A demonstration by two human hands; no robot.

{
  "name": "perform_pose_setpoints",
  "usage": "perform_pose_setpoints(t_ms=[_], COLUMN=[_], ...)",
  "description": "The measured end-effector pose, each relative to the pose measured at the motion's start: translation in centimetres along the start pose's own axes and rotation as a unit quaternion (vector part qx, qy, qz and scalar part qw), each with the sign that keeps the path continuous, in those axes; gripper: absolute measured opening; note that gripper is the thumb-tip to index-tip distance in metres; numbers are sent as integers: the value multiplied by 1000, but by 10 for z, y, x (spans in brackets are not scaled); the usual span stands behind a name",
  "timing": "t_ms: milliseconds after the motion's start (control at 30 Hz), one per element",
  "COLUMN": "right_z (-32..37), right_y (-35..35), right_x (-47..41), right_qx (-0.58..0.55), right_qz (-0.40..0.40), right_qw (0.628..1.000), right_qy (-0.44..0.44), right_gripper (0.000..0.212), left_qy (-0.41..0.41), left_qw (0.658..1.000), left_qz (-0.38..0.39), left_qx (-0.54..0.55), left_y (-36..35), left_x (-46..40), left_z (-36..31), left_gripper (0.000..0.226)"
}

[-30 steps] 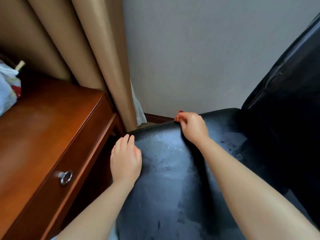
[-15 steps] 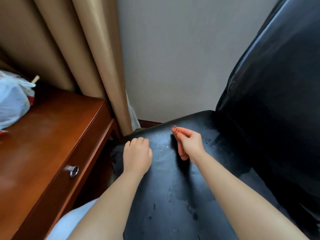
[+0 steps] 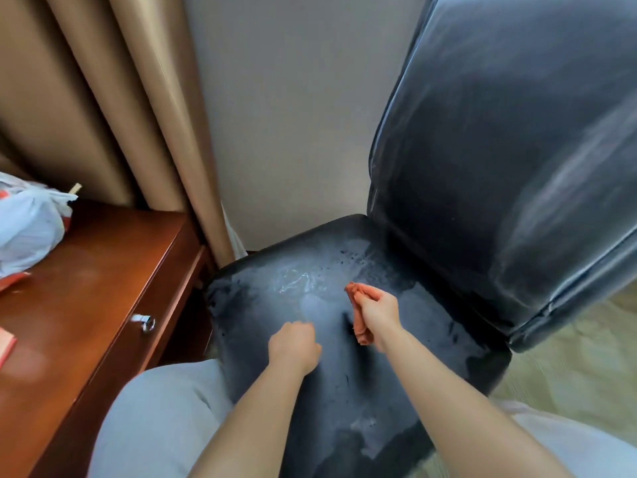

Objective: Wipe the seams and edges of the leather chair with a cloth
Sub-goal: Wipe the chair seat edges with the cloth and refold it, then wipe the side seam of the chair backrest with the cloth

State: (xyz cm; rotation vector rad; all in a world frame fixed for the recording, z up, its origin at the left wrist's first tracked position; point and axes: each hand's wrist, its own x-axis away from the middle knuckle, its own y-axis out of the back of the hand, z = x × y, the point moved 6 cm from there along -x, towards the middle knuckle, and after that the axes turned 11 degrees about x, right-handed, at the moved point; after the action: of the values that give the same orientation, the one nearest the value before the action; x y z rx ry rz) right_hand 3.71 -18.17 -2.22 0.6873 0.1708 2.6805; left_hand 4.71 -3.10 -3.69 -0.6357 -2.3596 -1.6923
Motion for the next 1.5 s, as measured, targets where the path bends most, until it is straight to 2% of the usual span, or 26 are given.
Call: perform_pose_setpoints(t_ms=[67, 167, 233, 367, 600, 700, 867, 1067, 1167, 1300, 1400, 1500], right_z=[-6, -14, -20, -17, 3, 12, 39, 69, 96, 141, 171, 197], right_y=[10, 22, 29, 50, 102, 123, 158, 215, 249, 295, 318, 333], right_x=[13, 28, 35, 48, 70, 77, 101, 149, 160, 157, 150, 141], right_qx=[-14, -24, -29, -46, -63, -112, -151, -98, -84, -17, 28, 124], right_qz=[-11, -25, -30, -46, -88, -105, -131, -209, -270, -377, -419, -445], right_qw=[1000, 999, 999, 998, 993, 984, 971, 960, 938, 886, 852, 812], right_qy=[3, 8, 3, 14, 57, 85, 132, 161, 201, 270, 313, 358], right_gripper=[21, 21, 20, 20, 21, 20, 22, 20, 17, 21, 24, 23], left_qy=[-5, 0, 5, -23, -119, -151, -206, -288, -329, -367, -394, -414], left_qw=[999, 994, 991, 992, 987, 983, 972, 951, 936, 920, 908, 898], left_qz=[31, 109, 133, 115, 19, -12, -37, -89, -116, -132, -137, -143], left_qx=[9, 23, 3, -49, -110, -107, -104, -69, -57, -45, -44, -30], left_y=[-15, -44, -55, -52, -7, 8, 28, 62, 80, 105, 123, 139], left_x=[8, 19, 25, 32, 44, 55, 74, 101, 109, 110, 104, 95], left_z=[-5, -11, -15, -30, -85, -107, -150, -214, -248, -294, -328, -358], left_gripper=[33, 69, 79, 65, 50, 44, 49, 43, 44, 47, 49, 59])
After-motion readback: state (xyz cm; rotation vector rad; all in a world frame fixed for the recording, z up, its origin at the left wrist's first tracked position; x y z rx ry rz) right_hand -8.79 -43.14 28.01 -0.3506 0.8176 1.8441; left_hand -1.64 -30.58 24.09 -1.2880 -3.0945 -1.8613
